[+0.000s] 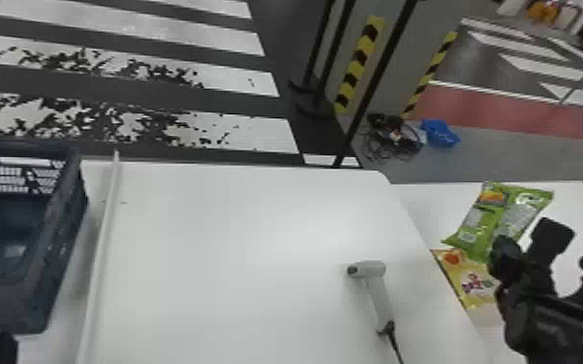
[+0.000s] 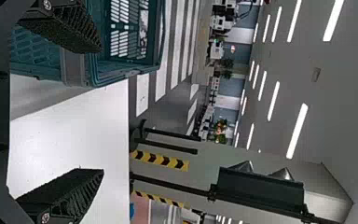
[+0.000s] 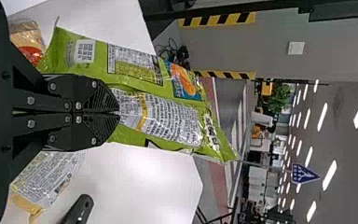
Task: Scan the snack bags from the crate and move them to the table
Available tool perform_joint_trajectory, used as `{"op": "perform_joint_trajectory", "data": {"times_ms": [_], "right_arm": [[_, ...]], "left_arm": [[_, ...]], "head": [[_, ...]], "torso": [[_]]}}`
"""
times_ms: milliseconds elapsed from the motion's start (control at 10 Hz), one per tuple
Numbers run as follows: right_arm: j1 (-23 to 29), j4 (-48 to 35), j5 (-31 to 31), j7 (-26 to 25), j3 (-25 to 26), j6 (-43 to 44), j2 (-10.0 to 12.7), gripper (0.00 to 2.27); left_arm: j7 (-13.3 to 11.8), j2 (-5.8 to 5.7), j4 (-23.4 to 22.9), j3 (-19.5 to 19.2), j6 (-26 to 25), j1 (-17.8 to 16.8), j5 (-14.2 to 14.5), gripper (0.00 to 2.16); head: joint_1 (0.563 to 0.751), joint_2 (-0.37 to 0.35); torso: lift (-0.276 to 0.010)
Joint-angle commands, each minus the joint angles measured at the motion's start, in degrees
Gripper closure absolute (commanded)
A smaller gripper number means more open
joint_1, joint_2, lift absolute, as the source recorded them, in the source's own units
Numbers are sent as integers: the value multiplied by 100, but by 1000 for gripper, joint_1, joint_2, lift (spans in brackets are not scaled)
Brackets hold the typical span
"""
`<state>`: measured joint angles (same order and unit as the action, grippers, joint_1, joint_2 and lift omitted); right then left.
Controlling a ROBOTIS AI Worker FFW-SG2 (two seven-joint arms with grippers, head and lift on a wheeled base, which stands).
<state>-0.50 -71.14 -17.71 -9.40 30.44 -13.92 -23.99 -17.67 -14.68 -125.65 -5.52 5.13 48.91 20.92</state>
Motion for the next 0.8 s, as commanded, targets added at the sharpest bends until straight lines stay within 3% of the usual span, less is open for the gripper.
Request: {"op": "perform_joint_trajectory", "data": {"times_ms": [0,100,200,500,700], "right_arm": [[-30,170,-48,-53,-100,-10,-18,1619],[-21,205,-83,-44,-126,-10,-35,1109],[-12,205,-101,-44,-126,-45,-53,286],[58,205,-259,0,-126,-151,-132,164],[498,-269,-743,8,-91,-98,-106,164]], "left_arm": [[0,0,5,7,0,14,0,83],[-9,9,5,7,0,14,0,83],[-9,18,-4,7,0,14,0,83],[-9,35,-4,33,0,14,-18,83],[0,44,-4,33,0,14,-26,83]], "head": [[695,-350],[695,-350],[695,-350],[695,-350],[695,-350]], "torso": [[-95],[-95],[-95],[-95],[-95]]}}
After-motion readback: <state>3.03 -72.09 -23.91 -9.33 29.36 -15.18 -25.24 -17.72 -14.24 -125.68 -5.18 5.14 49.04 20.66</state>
